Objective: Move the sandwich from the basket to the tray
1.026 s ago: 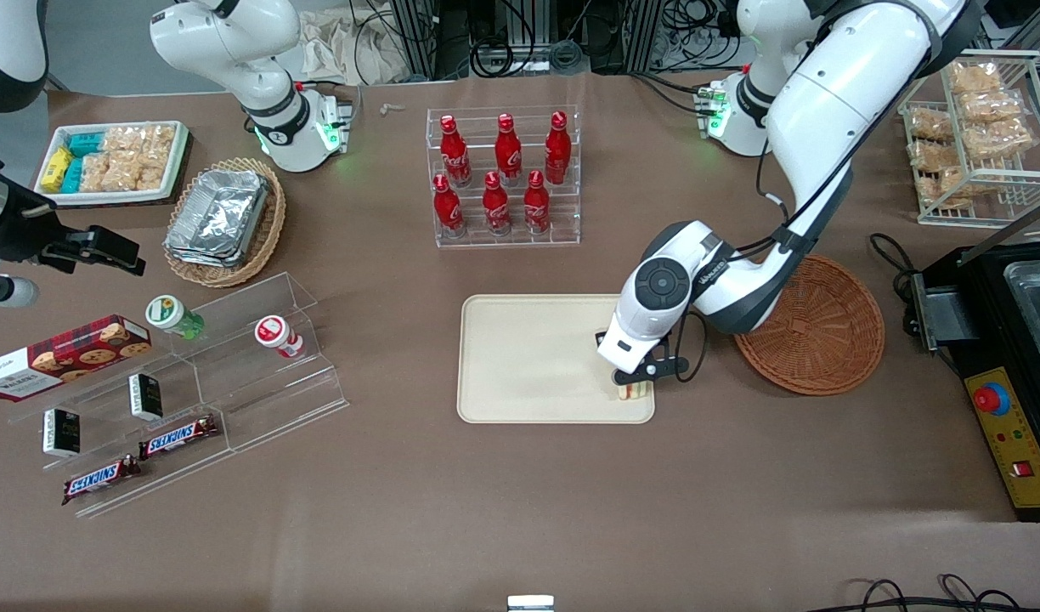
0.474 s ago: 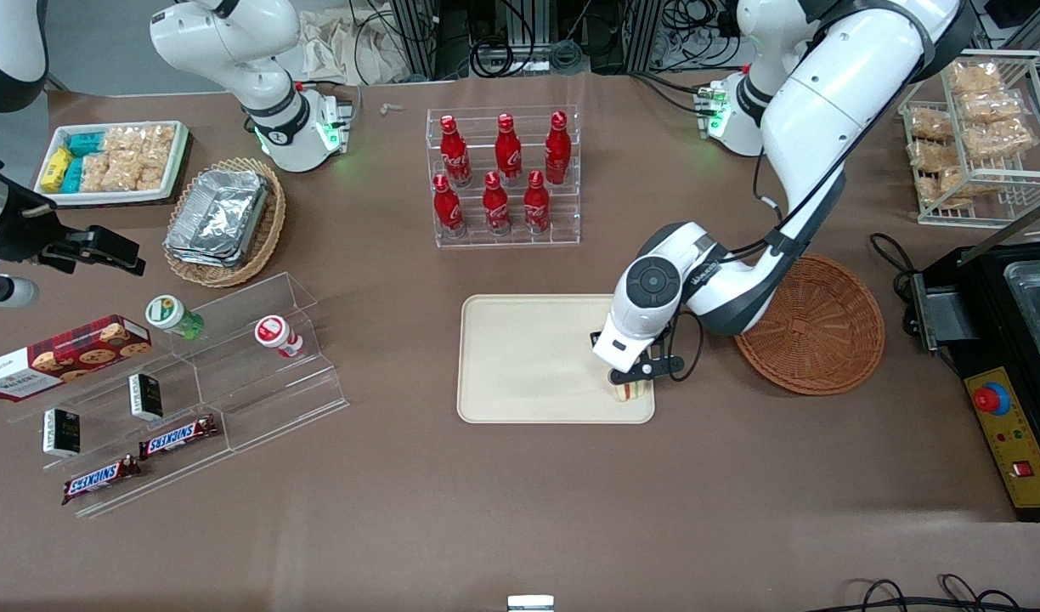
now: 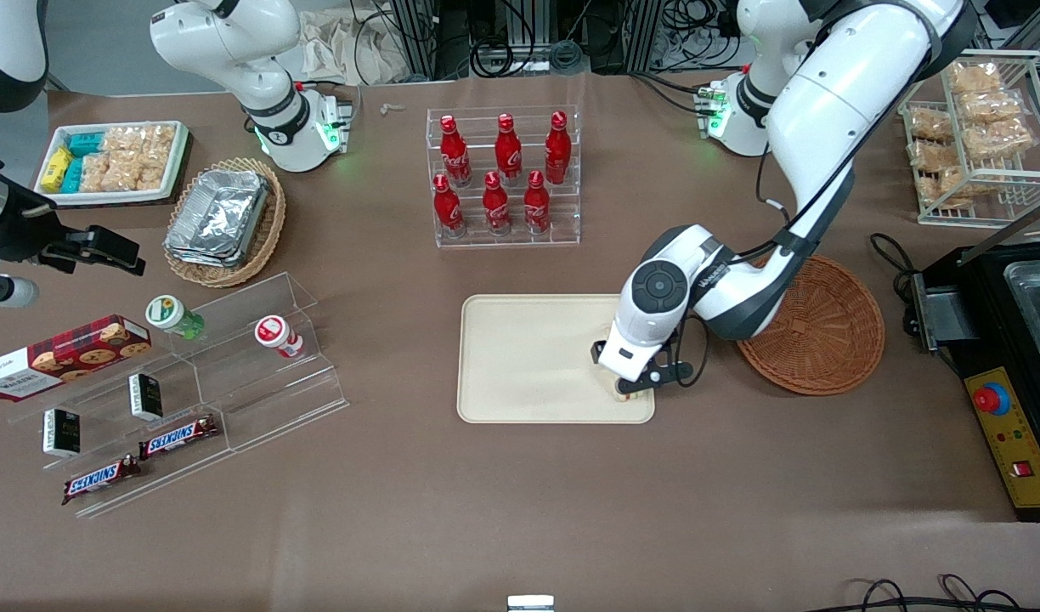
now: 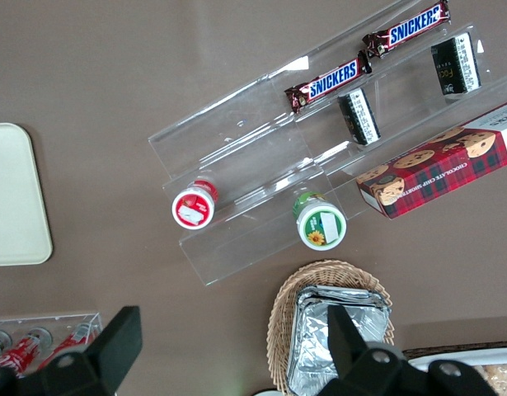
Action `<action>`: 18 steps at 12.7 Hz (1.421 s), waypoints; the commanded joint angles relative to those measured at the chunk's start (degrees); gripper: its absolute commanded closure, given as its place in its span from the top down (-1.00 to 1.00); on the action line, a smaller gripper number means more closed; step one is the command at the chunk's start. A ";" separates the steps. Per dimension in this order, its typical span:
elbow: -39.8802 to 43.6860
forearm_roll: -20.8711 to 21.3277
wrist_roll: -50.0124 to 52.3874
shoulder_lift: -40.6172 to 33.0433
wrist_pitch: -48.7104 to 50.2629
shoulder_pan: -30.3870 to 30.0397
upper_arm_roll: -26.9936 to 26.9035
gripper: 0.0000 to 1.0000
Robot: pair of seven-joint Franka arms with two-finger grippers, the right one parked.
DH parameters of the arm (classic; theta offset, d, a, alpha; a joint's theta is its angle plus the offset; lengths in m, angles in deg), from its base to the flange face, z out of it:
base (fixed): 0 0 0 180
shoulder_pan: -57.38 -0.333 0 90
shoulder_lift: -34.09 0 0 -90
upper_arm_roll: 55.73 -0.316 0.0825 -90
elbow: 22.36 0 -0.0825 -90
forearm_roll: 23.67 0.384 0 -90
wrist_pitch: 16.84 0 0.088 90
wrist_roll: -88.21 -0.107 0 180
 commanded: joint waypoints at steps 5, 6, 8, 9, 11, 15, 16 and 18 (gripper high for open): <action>3.56 -16.63 -23.48 -16.03 19.13 -1.64 -7.19 1.00; 3.30 -18.04 -26.22 -17.97 20.88 -1.73 -8.78 1.00; 3.30 -19.11 -30.97 -20.44 24.23 -1.73 -11.42 1.00; 3.30 -19.89 -33.43 -21.76 25.46 -1.73 -12.99 1.00; 3.30 -22.00 -41.32 -24.83 28.36 -1.73 -17.73 1.00; 2.25 -22.36 -57.16 -29.15 31.71 -2.08 -26.61 1.00; 2.07 -22.36 -60.41 -30.37 31.71 -1.99 -28.81 1.00; 0.50 -21.58 -65.61 -33.01 31.71 -1.99 -30.58 1.00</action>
